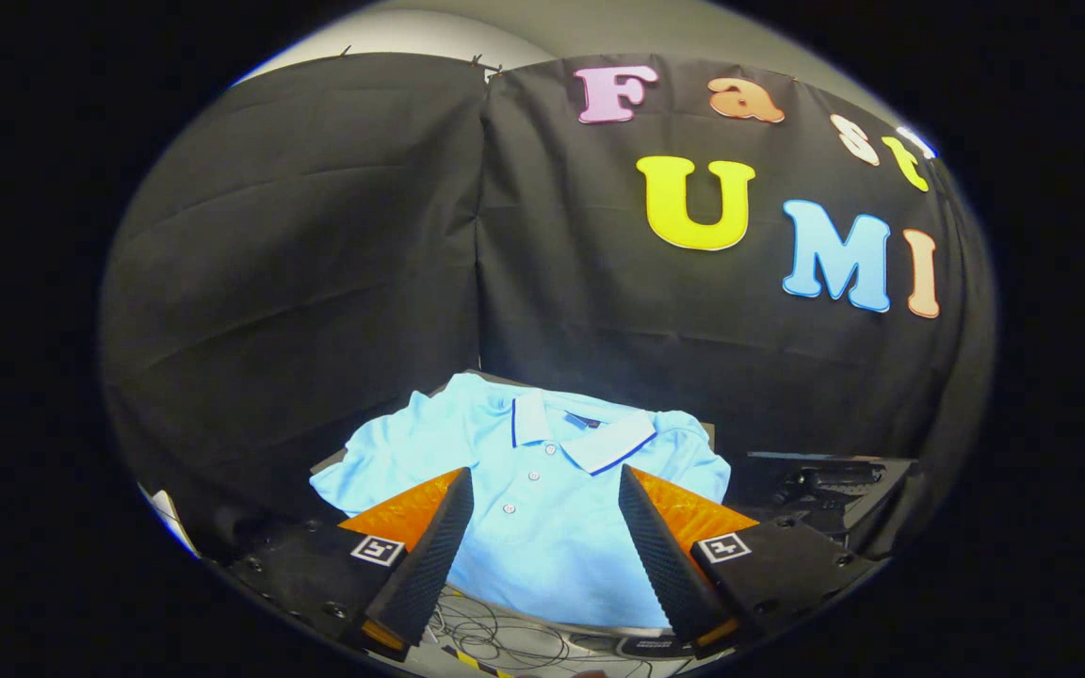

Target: Put the clothes into the washing machine and then close the washing machine lid.

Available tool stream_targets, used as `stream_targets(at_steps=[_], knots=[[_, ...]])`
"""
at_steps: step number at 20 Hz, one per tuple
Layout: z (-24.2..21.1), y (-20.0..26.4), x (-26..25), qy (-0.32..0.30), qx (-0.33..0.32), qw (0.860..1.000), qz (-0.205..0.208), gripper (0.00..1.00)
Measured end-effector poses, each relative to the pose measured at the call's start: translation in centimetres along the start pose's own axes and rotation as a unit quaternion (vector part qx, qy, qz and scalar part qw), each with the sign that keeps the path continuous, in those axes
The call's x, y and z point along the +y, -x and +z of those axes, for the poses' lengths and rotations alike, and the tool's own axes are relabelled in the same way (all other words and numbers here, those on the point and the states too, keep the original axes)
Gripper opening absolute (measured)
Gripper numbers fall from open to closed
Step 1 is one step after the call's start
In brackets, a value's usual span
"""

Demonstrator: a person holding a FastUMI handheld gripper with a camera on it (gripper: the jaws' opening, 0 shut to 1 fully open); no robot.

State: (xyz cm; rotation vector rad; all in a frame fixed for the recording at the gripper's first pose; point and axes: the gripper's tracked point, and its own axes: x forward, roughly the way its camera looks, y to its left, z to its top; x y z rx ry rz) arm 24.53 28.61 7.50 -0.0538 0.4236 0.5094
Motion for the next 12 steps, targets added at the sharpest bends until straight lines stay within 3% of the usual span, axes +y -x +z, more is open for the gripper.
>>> stream_targets(at_steps=[12], knots=[[-1.6, -8.2, 2.5, 0.002, 0.041, 0.999, -0.023, 0.97]])
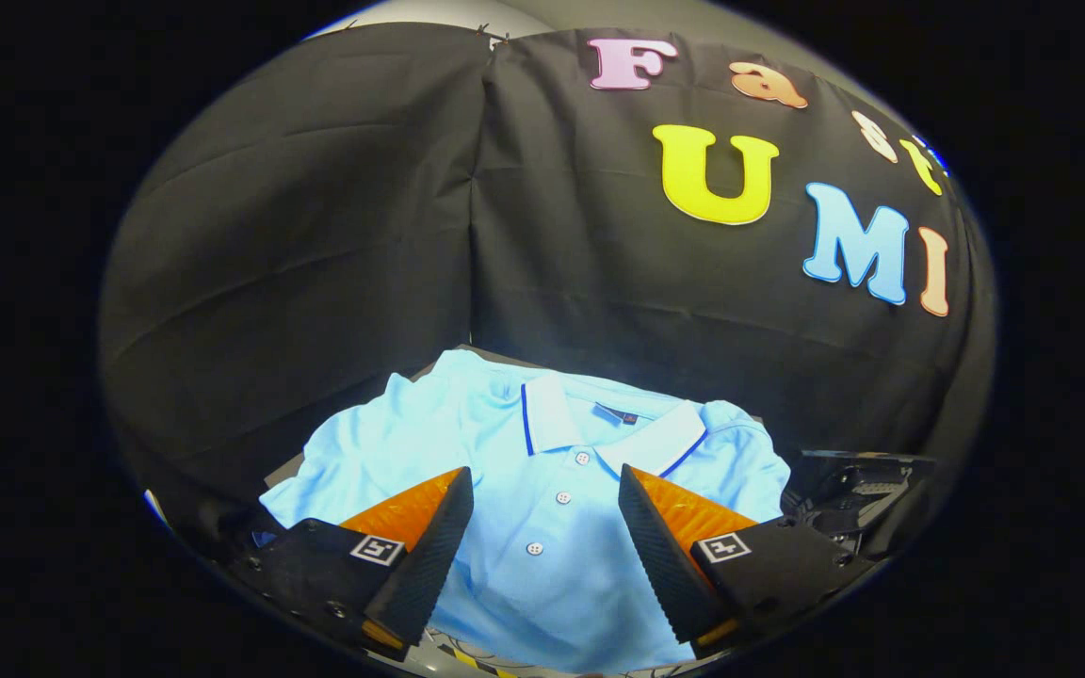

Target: Put the clothes into the washing machine and then close the washing machine lid.

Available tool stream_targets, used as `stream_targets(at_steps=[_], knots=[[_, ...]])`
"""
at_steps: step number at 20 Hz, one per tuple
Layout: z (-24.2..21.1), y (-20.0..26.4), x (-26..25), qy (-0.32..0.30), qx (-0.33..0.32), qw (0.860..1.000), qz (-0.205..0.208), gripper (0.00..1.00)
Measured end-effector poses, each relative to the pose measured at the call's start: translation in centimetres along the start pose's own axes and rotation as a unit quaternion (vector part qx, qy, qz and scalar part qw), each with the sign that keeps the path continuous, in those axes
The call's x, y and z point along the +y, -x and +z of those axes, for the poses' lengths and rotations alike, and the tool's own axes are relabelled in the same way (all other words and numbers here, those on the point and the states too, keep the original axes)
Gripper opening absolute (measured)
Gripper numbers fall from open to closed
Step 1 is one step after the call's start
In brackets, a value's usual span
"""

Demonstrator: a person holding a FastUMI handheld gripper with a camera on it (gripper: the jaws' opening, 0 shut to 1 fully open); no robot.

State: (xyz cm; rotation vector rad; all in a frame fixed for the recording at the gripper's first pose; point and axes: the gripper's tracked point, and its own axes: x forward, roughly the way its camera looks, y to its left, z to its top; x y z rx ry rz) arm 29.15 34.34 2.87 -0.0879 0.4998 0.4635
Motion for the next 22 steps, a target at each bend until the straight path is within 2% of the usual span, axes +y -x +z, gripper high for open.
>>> stream_targets(at_steps=[7, 11, 14, 21, 22], knots=[[-0.6, -2.7, -0.5, 0.004, 0.016, 1.0, -0.013, 0.97], [-3.1, -3.9, -1.1, -0.009, 0.051, 0.999, -0.015, 0.97], [-3.1, -4.2, -1.0, -0.033, 0.038, 0.999, -0.006, 0.98], [-3.2, -4.3, -0.9, -0.023, 0.035, 0.999, -0.006, 0.97], [-3.3, -4.5, -0.6, -0.024, 0.042, 0.999, -0.002, 0.94]])
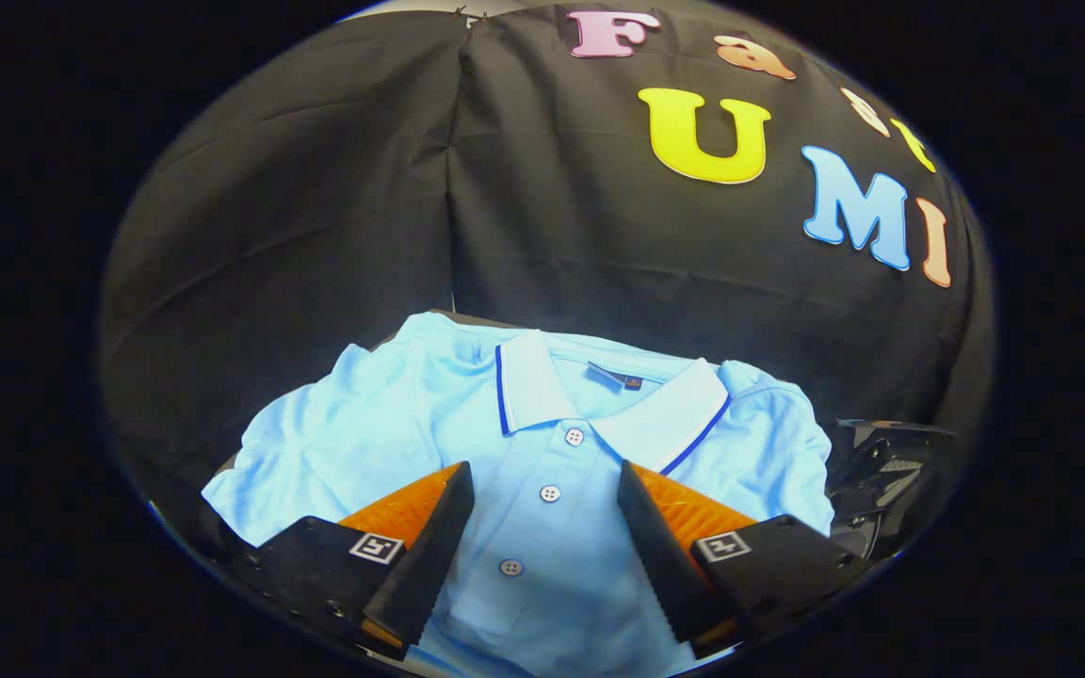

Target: Put the clothes into the washing machine and then close the washing machine lid.

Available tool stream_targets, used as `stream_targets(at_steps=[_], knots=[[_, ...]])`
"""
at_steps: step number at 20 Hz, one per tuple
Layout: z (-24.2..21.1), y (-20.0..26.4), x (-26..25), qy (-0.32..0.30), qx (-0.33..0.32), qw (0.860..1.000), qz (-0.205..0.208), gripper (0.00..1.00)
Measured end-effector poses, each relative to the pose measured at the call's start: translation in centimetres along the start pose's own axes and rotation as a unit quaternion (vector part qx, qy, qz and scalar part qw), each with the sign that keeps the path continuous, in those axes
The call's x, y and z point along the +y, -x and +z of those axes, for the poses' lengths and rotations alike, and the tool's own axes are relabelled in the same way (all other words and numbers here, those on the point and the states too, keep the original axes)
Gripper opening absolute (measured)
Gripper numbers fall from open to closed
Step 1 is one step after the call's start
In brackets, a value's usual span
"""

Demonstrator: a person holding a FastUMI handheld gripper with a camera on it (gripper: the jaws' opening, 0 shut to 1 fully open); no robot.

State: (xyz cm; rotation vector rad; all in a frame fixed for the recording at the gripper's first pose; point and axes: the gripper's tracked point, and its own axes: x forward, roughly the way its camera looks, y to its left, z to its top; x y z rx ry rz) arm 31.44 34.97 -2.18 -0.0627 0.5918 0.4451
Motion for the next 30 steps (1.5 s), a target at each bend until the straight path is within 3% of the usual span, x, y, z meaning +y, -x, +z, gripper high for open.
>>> stream_targets(at_steps=[2, 4, 5, 6, 16, 30], knots=[[0.0, 0.3, 0.2, 0.0, 0.017, 1.0, 0.018, 0.87], [0.0, 0.9, 0.3, -0.024, 0.028, 0.999, 0.027, 0.14], [0.4, 0.8, 0.1, -0.023, 0.026, 0.999, 0.03, 0.14], [0.1, 0.9, 0.3, -0.02, 0.026, 0.999, 0.032, 0.02], [2.9, 3.2, 0.5, -0.004, -0.018, 0.999, 0.041, 0.02], [14.3, 15.6, -2.0, -0.016, -0.161, 0.983, 0.092, 0.01]])
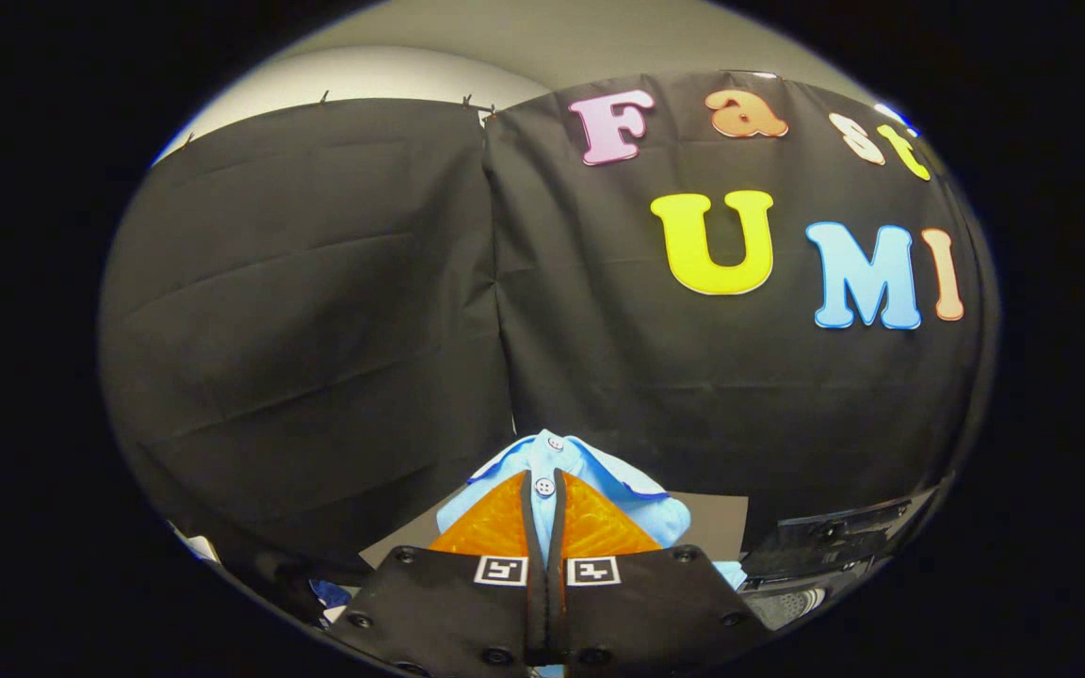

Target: Put the clothes into the washing machine and then close the washing machine lid.

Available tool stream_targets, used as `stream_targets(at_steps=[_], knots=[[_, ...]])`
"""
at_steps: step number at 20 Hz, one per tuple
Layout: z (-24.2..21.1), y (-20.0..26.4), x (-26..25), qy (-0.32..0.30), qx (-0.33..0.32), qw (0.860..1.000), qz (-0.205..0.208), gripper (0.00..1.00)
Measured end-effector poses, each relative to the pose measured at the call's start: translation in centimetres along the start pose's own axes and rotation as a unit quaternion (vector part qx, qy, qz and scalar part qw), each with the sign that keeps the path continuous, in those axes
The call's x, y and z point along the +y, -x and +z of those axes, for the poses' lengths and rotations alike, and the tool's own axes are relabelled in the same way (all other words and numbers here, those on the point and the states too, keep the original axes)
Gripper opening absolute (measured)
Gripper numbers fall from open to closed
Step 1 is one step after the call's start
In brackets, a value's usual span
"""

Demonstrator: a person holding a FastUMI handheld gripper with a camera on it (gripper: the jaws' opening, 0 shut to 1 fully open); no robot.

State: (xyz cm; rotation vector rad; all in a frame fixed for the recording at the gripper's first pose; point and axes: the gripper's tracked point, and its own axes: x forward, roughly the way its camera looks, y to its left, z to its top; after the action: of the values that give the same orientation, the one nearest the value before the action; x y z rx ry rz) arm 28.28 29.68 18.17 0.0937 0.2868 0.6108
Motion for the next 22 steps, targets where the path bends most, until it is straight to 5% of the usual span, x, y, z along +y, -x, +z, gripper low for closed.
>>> stream_targets(at_steps=[10, 22], knots=[[0.7, 4.7, -7.2, 0.01, -0.013, 1.0, -0.011, 0.01], [-0.1, 12.5, -24.1, -0.009, -0.021, 0.994, -0.11, 0.01]])
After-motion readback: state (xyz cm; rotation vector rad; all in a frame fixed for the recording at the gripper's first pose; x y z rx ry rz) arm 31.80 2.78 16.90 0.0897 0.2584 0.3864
